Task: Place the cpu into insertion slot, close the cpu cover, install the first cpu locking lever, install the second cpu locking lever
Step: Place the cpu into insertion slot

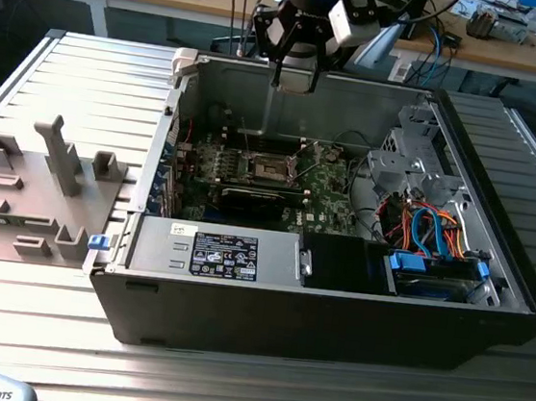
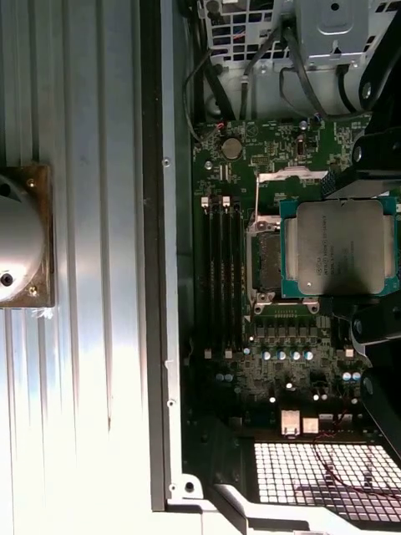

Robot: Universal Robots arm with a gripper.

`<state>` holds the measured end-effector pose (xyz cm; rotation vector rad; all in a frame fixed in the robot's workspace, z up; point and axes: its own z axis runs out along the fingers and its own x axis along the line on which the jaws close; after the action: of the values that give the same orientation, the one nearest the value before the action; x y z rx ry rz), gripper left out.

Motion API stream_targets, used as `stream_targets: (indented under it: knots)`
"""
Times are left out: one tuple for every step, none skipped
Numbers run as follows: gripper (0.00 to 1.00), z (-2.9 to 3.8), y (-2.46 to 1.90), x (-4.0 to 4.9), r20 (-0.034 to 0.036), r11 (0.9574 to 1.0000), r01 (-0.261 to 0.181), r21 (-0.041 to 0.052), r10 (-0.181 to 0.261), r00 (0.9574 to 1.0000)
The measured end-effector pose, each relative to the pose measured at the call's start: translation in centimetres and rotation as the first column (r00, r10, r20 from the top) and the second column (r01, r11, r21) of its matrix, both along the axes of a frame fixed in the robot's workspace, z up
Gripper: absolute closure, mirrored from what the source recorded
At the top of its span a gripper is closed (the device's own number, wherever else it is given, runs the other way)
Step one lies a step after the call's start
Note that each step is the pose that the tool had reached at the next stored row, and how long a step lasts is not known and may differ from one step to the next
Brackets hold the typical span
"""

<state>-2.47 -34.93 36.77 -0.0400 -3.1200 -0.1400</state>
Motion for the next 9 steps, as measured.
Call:
stream_targets:
  knots:
    - [0.46, -0.01, 0.0, 0.0, -0.0001, 1.0, 0.0, -0.0001, 0.0, 1.0]
    - [0.46, -0.03, 0.0, 0.0, 0.0, 1.0, 0.0, 0.0, 0.0, 1.0]
    - [0.46, -0.05, 0.0, 0.0, 0.0, 1.0, 0.0, 0.0, 0.0, 1.0]
    - [0.46, -0.06, 0.0, 0.0, 0.0, 1.0, 0.0, 0.0, 0.0, 1.0]
    - [0.46, -0.17, 0.0, 0.0, 0.0, 1.0, 0.0, 0.0, 0.0, 1.0]
    - [0.46, -0.28, 0.0, 0.0, 0.0, 1.0, 0.0, -0.0001, 0.0, 1.0]
    - [0.46, -0.29, 0.0, 0.0, 0.0, 1.0, 0.0, 0.0, 0.0, 1.0]
    - [0.46, -0.3, 0.0, 0.0, 0.0, 1.0, 0.0, 0.0, 0.0, 1.0]
    - [0.46, -0.33, 0.0, 0.0, 0.0, 1.0, 0.0, 0.0, 0.0, 1.0]
